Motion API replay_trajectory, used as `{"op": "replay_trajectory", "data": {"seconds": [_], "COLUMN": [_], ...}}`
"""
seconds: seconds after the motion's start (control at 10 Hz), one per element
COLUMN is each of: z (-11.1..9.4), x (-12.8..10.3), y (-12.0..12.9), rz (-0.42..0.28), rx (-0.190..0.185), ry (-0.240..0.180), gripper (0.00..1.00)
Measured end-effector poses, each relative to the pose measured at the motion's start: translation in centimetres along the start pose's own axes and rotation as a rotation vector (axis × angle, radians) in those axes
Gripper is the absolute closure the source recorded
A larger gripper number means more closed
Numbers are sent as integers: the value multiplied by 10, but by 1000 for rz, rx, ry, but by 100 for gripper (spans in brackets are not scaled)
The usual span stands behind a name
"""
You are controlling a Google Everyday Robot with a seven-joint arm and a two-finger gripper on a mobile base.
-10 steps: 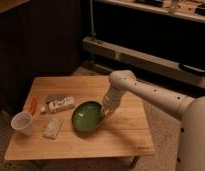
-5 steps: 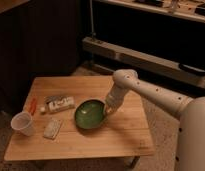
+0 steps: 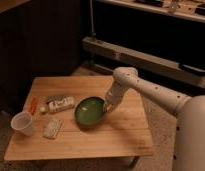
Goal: Drag the ceramic bowl in a circle
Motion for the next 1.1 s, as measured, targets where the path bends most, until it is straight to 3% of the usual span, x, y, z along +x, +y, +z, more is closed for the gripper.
{"op": "replay_trajectory", "data": {"seconds": [0.5, 0.8, 1.1], "z": [-28, -40, -57], "x": [68, 78, 78], "y": [20, 60, 123], "rz": [209, 299, 397], "rx": [20, -4, -25], "ry": [48, 69, 93], "gripper": [100, 100, 100]}}
